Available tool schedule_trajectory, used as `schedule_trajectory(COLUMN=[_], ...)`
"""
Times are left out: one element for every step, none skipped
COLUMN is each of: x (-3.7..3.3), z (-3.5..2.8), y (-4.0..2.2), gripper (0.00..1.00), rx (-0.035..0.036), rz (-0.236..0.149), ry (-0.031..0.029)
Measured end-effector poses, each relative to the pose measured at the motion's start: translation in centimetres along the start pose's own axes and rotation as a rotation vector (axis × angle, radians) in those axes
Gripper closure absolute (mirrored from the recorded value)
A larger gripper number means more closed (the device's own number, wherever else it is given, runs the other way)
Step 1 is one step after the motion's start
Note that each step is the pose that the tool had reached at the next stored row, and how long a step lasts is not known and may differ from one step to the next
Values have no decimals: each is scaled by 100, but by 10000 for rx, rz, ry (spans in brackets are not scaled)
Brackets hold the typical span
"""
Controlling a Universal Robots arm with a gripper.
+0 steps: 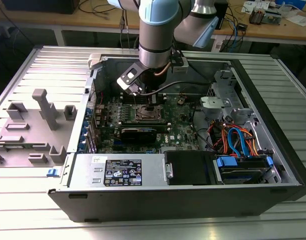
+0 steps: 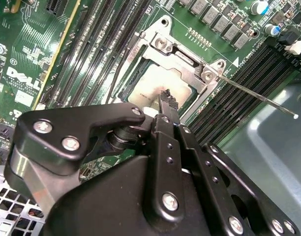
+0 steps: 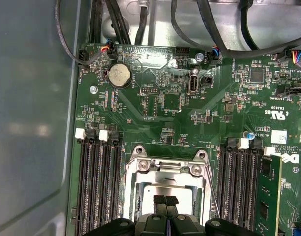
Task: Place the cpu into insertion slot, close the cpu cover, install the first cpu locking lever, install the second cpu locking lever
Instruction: 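Install the first cpu locking lever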
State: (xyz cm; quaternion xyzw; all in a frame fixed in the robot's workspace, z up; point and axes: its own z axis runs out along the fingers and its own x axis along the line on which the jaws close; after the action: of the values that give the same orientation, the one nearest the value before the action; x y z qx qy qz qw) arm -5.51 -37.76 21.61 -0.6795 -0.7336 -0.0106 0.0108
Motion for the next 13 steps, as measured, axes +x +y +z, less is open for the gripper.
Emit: schedule_trajectory(x=[0, 1, 1, 2, 4, 6, 8, 11, 11, 15, 16, 17, 18], z=[-4, -14, -34, -72, -134, -193, -289, -353, -388, -488, -534, -578, -607], y=[0, 0, 0, 0, 0, 0, 0, 0, 0, 0, 0, 0, 0], gripper=[89, 89, 89, 89, 89, 89, 89, 89, 89, 89, 89, 89, 89], rx=[1, 0, 1, 0, 0, 1, 0, 0, 1, 1, 0, 1, 1], rz=[0, 0, 1, 1, 1, 1, 1, 0, 1, 1, 1, 0, 0], ry=[-2, 0, -1, -1, -1, -1, 0, -1, -1, 0, 1, -1, -1])
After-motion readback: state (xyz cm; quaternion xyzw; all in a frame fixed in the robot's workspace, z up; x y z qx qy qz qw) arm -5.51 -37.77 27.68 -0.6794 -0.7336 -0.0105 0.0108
